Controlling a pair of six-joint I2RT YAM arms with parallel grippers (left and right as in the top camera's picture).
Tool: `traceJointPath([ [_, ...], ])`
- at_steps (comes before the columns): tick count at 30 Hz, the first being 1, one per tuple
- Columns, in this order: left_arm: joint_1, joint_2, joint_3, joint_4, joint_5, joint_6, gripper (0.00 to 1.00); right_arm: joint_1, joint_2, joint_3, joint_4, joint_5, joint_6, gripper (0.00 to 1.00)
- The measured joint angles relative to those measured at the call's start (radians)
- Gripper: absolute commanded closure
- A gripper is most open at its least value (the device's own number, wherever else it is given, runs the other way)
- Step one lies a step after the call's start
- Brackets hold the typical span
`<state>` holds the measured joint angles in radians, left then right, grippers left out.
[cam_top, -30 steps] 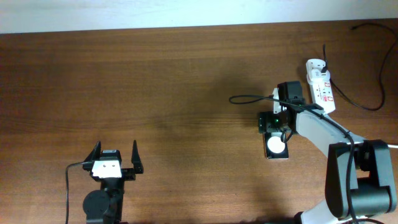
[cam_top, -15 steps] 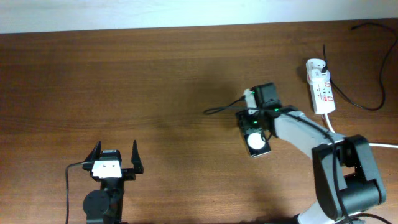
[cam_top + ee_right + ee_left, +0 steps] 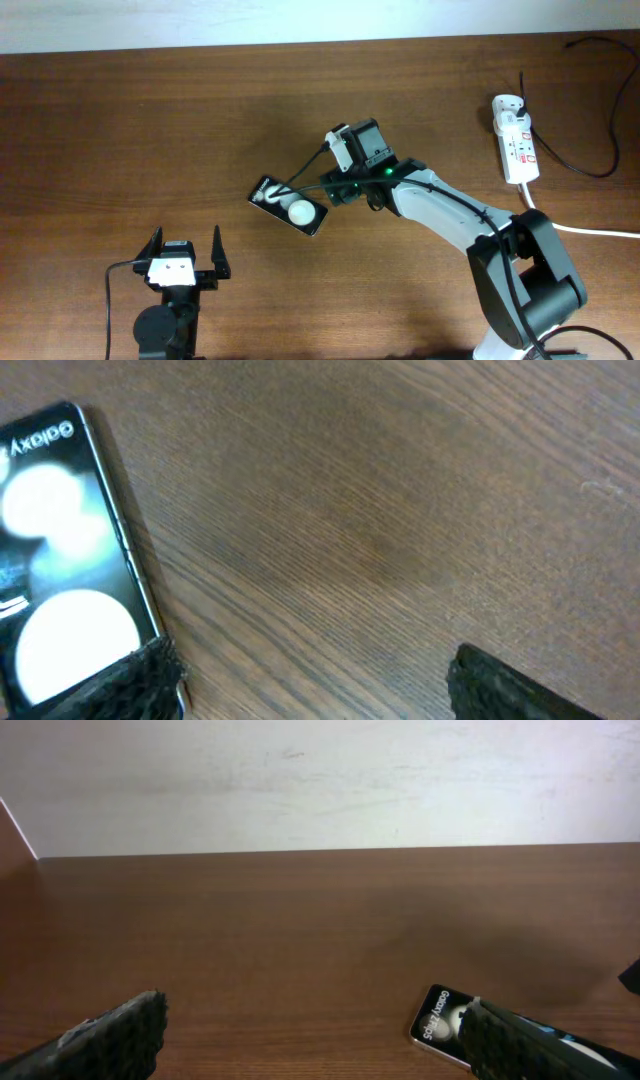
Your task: Plug charger to phone and switch on socket
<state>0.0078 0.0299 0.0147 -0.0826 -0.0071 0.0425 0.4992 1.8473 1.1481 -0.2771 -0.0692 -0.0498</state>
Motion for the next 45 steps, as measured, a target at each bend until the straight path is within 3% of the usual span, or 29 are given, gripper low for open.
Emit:
traceJointPath([
  [1, 0.0, 0.0, 0.0, 0.0, 0.0, 0.0, 0.01, 0.0, 0.0, 0.037, -0.055, -0.001, 0.005, 0.02],
  [8, 0.0, 0.0, 0.0, -0.001, 0.0, 0.0, 0.01, 0.0, -0.068, 0.153, -0.293, -0.065, 0.091, 0.01],
  [13, 0.0, 0.0, 0.0, 0.0, 0.0, 0.0, 0.01, 0.0, -0.349, 0.162, -0.526, -0.072, 0.129, 0.01],
  [17, 0.0, 0.0, 0.0, 0.0, 0.0, 0.0, 0.01, 0.0, -0.577, 0.164, -0.747, 0.033, 0.23, 0.01],
  [27, 0.0, 0.0, 0.0, 0.0, 0.0, 0.0, 0.01, 0.0, -1.022, 0.165, -1.099, 0.204, 0.477, 0.01],
  [30, 0.0, 0.0, 0.0, 0.0, 0.0, 0.0, 0.01, 0.0, -1.12, 0.165, -1.133, 0.288, 0.541, 0.01],
  [33, 0.0, 0.0, 0.0, 0.0, 0.0, 0.0, 0.01, -0.001, -1.085, 0.165, -1.03, 0.395, 0.577, 0.01],
  [35, 0.0, 0.0, 0.0, 0.0, 0.0, 0.0, 0.01, -0.119, -0.948, 0.169, -0.899, 0.413, 0.577, 0.01],
  [40, 0.0, 0.001, 0.0, 0.0, 0.0, 0.0, 0.01, -0.706, -0.508, 0.193, -0.666, -0.006, 0.435, 0.07],
  [42, 0.0, 0.0, 0.0, 0.0, 0.0, 0.0, 0.01, -0.865, -0.329, 0.284, -0.637, -0.072, 0.412, 0.11],
  [45, 0.0, 0.0, 0.0, 0.0, 0.0, 0.0, 0.01, -0.962, -0.087, 0.455, -0.66, -0.114, 0.428, 0.12],
])
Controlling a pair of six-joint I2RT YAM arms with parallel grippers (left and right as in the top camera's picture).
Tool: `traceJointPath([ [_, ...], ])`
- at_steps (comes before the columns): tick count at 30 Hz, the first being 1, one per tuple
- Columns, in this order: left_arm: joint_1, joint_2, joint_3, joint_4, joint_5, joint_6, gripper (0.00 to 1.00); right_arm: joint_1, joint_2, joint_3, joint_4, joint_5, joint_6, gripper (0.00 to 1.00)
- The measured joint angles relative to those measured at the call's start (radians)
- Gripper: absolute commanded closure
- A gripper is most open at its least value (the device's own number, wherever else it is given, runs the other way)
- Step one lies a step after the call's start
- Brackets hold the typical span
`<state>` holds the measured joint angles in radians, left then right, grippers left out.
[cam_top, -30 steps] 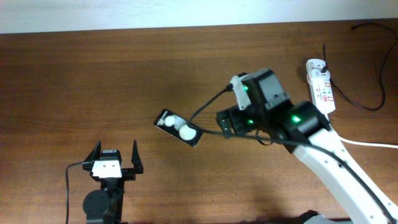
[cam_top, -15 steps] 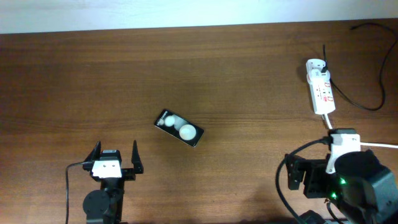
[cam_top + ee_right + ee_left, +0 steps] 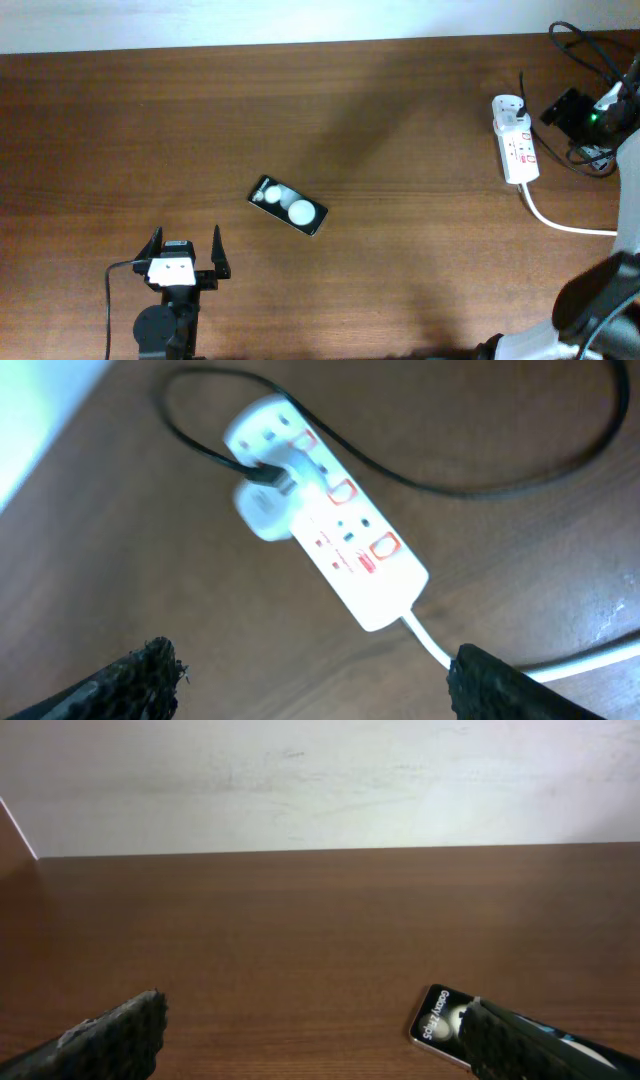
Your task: Plug charger to phone and switch on socket
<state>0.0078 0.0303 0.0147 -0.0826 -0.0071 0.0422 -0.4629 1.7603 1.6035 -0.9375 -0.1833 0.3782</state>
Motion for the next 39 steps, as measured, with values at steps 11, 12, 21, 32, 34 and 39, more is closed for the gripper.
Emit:
traceJointPath([
  [11, 0.0, 0.0, 0.0, 0.0, 0.0, 0.0, 0.01, -0.171, 0.396, 0.062, 0.124, -0.002, 0.354, 0.21],
  [12, 0.0, 0.0, 0.0, 0.0, 0.0, 0.0, 0.01, -0.171, 0.415, 0.062, 0.133, -0.002, 0.371, 0.23],
  [21, 0.0, 0.0, 0.0, 0.0, 0.0, 0.0, 0.01, -0.171, 0.491, 0.078, 0.295, -0.017, 0.465, 0.66],
  [32, 0.0, 0.0, 0.0, 0.0, 0.0, 0.0, 0.01, -0.15, 0.528, 0.141, 0.369, -0.171, 0.33, 0.96],
  [34, 0.0, 0.0, 0.0, 0.0, 0.0, 0.0, 0.01, -0.076, 0.431, 0.18, 0.372, -0.181, 0.237, 0.96],
  [39, 0.0, 0.0, 0.0, 0.0, 0.0, 0.0, 0.01, 0.097, 0.166, 0.202, 0.4, -0.182, 0.055, 0.96],
])
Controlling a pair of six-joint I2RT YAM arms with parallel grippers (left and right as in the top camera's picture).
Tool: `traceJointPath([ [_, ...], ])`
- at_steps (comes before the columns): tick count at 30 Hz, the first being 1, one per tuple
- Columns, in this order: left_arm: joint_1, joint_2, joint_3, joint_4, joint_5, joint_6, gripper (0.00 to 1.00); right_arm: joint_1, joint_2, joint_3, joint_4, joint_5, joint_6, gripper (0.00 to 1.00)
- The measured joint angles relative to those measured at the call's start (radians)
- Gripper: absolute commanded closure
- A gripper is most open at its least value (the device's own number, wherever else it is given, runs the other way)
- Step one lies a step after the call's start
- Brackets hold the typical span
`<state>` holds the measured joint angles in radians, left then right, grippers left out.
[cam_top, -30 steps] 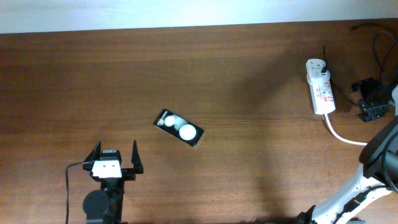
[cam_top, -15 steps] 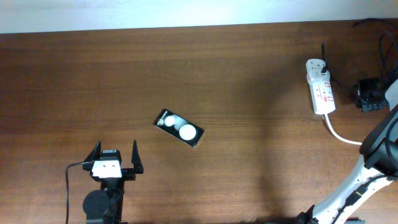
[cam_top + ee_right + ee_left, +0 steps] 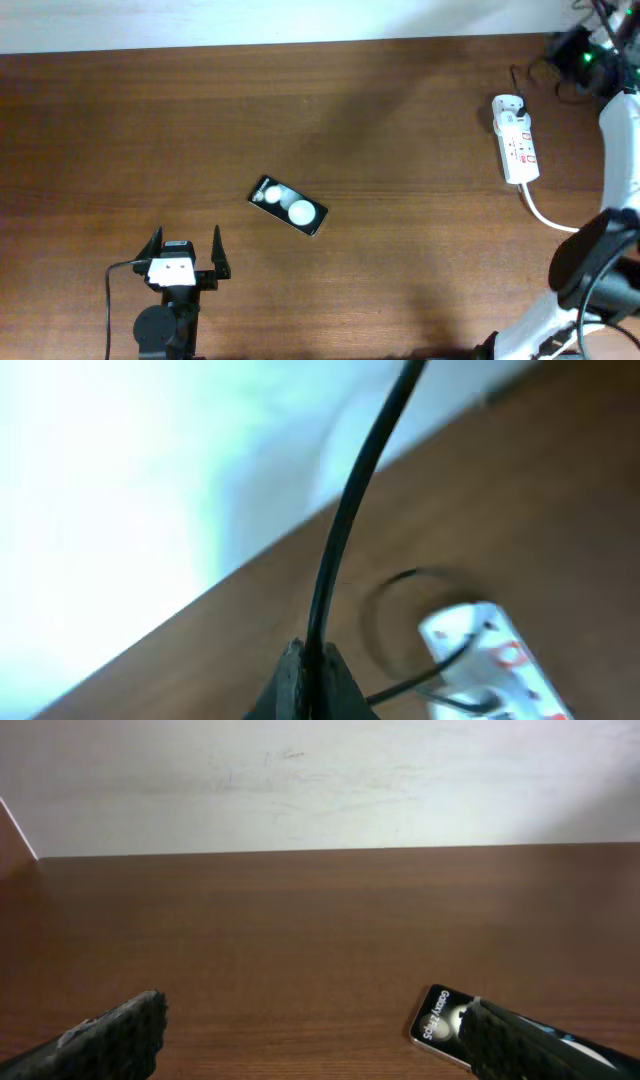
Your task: Plug charger to phone and switch on socket
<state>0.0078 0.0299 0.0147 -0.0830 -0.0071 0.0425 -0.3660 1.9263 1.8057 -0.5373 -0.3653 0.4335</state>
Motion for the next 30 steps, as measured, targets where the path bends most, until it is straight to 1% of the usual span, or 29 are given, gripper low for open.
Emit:
traceJointPath([
  [1, 0.0, 0.0, 0.0, 0.0, 0.0, 0.0, 0.01, 0.044, -0.039, 0.002, 0.0, -0.003, -0.055, 0.96],
  [3, 0.0, 0.0, 0.0, 0.0, 0.0, 0.0, 0.01, 0.134, -0.066, 0.007, -0.056, -0.01, -0.153, 0.96],
  [6, 0.0, 0.0, 0.0, 0.0, 0.0, 0.0, 0.01, 0.336, -0.069, 0.01, -0.216, -0.031, -0.357, 0.96],
  [7, 0.0, 0.001, 0.0, 0.0, 0.0, 0.0, 0.01, 0.383, -0.069, 0.015, -0.314, -0.027, -0.442, 0.64],
  [8, 0.0, 0.001, 0.0, 0.0, 0.0, 0.0, 0.01, 0.414, -0.069, 0.016, -0.375, -0.016, -0.496, 0.16],
  [9, 0.0, 0.001, 0.0, 0.0, 0.0, 0.0, 0.01, 0.455, -0.069, 0.016, -0.462, 0.023, -0.548, 0.01],
  [11, 0.0, 0.001, 0.0, 0.0, 0.0, 0.0, 0.01, 0.474, -0.069, 0.016, -0.523, 0.077, -0.573, 0.01],
  [14, 0.0, 0.001, 0.0, 0.0, 0.0, 0.0, 0.01, 0.455, -0.072, 0.016, -0.56, 0.115, -0.552, 0.01],
  [16, 0.0, 0.001, 0.0, 0.0, 0.0, 0.0, 0.01, 0.453, -0.117, 0.016, -0.571, 0.126, -0.517, 0.01],
  [19, 0.0, 0.001, 0.0, 0.0, 0.0, 0.0, 0.01, 0.455, -0.255, 0.016, -0.628, 0.13, -0.489, 0.01],
  [23, 0.0, 0.001, 0.0, 0.001, 0.0, 0.0, 0.01, 0.505, -0.357, 0.016, -0.787, 0.133, -0.466, 0.01],
  [24, 0.0, 0.001, 0.0, 0.0, 0.0, 0.0, 0.01, 0.505, -0.41, 0.014, -0.803, 0.134, -0.46, 0.01],
  [26, 0.0, 0.002, 0.0, 0.0, 0.0, 0.0, 0.01, 0.505, -0.517, -0.04, -0.817, 0.149, -0.458, 0.01],
  [28, 0.0, 0.002, 0.0, 0.0, 0.0, 0.0, 0.01, 0.505, -0.662, -0.193, -0.8, 0.162, -0.459, 0.01],
  [30, 0.0, 0.003, 0.0, 0.001, 0.0, 0.0, 0.01, 0.505, -0.763, -0.355, -0.766, 0.166, -0.459, 0.01],
])
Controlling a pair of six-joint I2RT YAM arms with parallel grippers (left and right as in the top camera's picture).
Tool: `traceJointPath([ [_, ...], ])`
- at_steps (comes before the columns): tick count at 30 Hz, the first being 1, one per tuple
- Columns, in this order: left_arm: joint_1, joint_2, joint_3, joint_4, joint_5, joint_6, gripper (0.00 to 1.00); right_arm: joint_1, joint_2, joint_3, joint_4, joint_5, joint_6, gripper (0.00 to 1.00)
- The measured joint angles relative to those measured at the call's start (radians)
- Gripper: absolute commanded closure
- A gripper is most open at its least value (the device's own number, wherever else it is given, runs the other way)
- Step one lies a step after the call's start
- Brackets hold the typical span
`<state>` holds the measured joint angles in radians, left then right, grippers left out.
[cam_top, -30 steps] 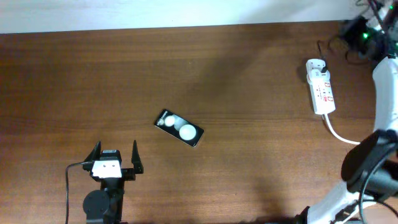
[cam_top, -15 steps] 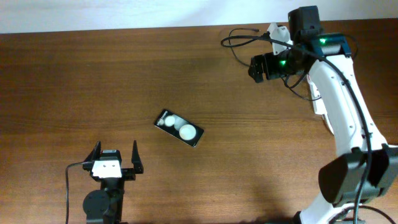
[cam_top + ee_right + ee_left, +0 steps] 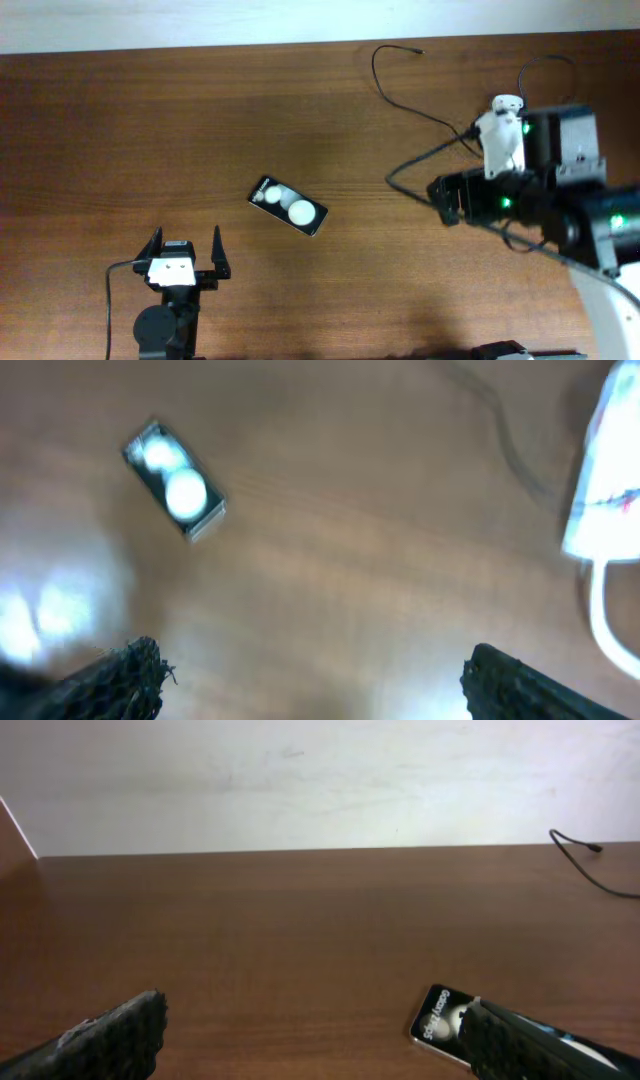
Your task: Plug charger to phone and switch on socket
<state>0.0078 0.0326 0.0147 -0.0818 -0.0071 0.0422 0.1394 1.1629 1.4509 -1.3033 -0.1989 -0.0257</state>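
Observation:
The phone (image 3: 288, 206) lies face up at the table's middle, also seen in the right wrist view as the phone (image 3: 175, 485). The black charger cable (image 3: 400, 85) loops over the back of the table, its free plug end (image 3: 420, 50) near the far edge. The white power strip (image 3: 507, 102) is mostly hidden under my right arm; the blurred right wrist view shows the strip (image 3: 605, 490). My right gripper (image 3: 310, 660) hangs open and empty high above the table, right of the phone. My left gripper (image 3: 315, 1020) stands open near the front, the phone (image 3: 440, 1015) by its right finger.
The right arm's body (image 3: 560, 200) covers the right side of the table. A white wall (image 3: 320, 780) runs along the far edge. The strip's white mains lead (image 3: 600, 620) trails off to the right.
My right gripper was at the far right back corner with the black cable running up from its fingers. Now it is open above the table's right middle. The cable lies spread leftward over the back.
My right gripper was open and low beside the phone. Then it was over the power strip at the right, then at the back right corner on the cable. Now the cable reaches toward the table's middle. The left gripper and phone have not moved.

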Motion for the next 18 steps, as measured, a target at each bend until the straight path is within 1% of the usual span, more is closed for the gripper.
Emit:
traceJointPath([
  [1, 0.0, 0.0, 0.0, 0.0, 0.0, 0.0, 0.01, 0.0, -0.044, -0.074, -0.004, 0.0, 0.0, 0.01],
  [3, 0.0, 0.0, 0.0, -0.001, 0.0, 0.0, 0.01, 0.0, -0.095, -0.132, 0.001, -0.001, 0.0, 0.01],
  [7, 0.0, 0.0, 0.0, -0.001, 0.0, 0.0, 0.01, 0.0, -0.121, -0.135, -0.031, -0.001, 0.0, 0.01],
  [11, 0.0, 0.0, 0.0, -0.001, 0.001, 0.0, 0.01, 0.0, -0.071, -0.135, -0.032, -0.002, 0.0, 0.01],
  [14, 0.0, 0.0, 0.0, 0.006, 0.063, 0.0, 0.01, 0.0, 0.006, -0.137, -0.043, -0.024, 0.0, 0.01],
  [16, 0.0, 0.0, 0.0, 0.01, 0.098, 0.0, 0.01, 0.0, 0.01, -0.142, -0.043, -0.055, 0.001, 0.01],
  [18, 0.0, 0.0, 0.0, 0.016, 0.166, -0.01, 0.01, 0.0, -0.024, -0.143, -0.031, -0.065, 0.0, 0.01],
])
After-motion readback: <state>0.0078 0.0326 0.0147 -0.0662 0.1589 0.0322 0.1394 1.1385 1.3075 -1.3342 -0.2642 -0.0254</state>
